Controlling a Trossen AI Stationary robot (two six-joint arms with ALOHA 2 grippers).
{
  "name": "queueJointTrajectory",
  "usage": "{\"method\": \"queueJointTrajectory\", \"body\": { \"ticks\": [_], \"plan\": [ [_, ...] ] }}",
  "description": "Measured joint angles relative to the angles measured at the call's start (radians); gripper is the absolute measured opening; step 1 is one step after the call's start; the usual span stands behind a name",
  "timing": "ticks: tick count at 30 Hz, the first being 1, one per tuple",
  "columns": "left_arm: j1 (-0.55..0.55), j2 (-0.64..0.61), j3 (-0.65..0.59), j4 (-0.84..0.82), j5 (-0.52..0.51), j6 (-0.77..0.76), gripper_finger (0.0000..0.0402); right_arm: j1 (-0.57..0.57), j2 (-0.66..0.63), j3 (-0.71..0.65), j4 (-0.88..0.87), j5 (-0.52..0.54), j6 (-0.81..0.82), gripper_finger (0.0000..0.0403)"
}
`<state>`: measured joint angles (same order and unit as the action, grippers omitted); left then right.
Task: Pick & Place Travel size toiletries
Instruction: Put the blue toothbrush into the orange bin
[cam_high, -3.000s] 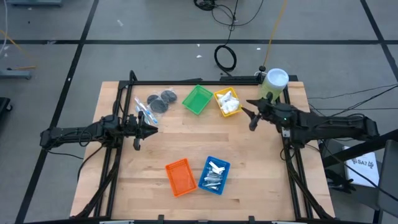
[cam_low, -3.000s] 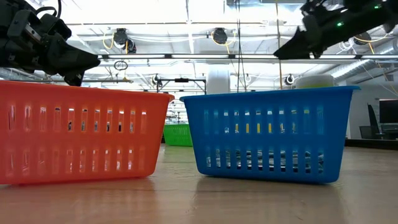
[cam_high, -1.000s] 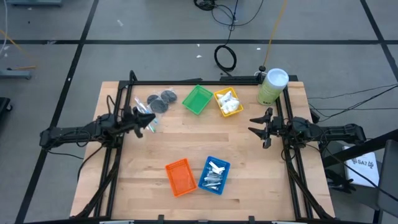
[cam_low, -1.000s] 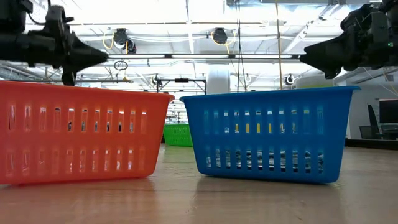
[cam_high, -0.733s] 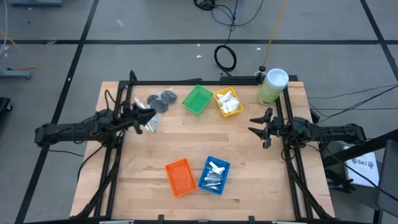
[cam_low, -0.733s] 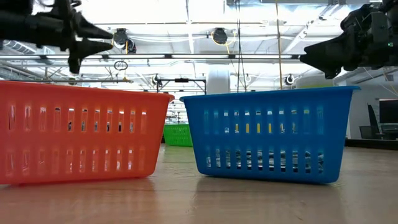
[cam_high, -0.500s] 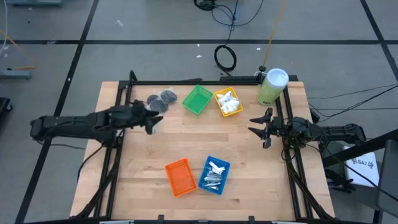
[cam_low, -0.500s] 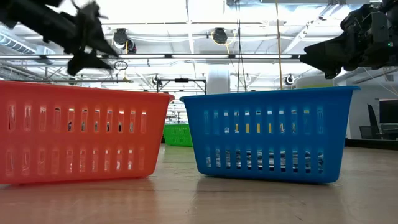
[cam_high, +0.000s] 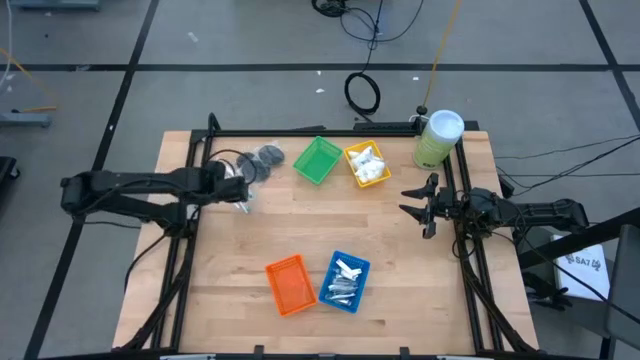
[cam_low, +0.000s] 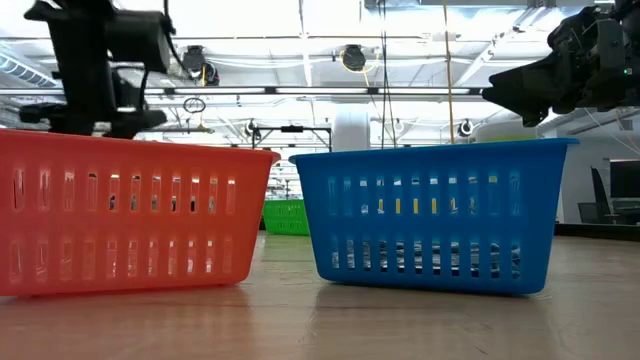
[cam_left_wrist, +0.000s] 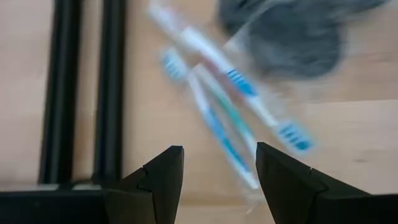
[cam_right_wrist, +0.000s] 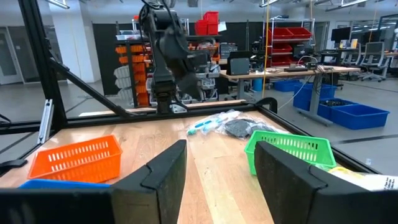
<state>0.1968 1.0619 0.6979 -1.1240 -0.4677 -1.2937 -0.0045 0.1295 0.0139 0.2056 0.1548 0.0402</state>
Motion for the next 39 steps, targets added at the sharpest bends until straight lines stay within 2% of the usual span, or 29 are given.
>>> {"method": "queueJointTrajectory", "body": {
  "ticks": [4,8,12,19,35,39],
  "plan": [
    [0.037,0.065,0.000,-0.003,0.034,-0.063,0.0198,0.000,0.000,0.000,0.000,0.000,0.000,0.0176],
    [0.064,0.124,0.000,0.030,0.087,-0.046,0.0198,0.000,0.000,0.000,0.000,0.000,0.000,0.0180],
    [0.099,0.192,-0.008,0.035,0.091,-0.051,0.0198,0.000,0.000,0.000,0.000,0.000,0.000,0.0179],
    [0.157,0.256,-0.081,0.193,0.112,0.003,0.0198,0.000,0.000,0.000,0.000,0.000,0.000,0.0178],
    [0.221,0.256,-0.183,0.313,0.107,0.031,0.0197,0.000,0.000,0.000,0.000,0.000,0.000,0.0180],
    [0.220,0.256,-0.187,0.345,0.105,0.054,0.0172,0.000,0.000,0.000,0.000,0.000,0.000,0.0178]
  ]
}}
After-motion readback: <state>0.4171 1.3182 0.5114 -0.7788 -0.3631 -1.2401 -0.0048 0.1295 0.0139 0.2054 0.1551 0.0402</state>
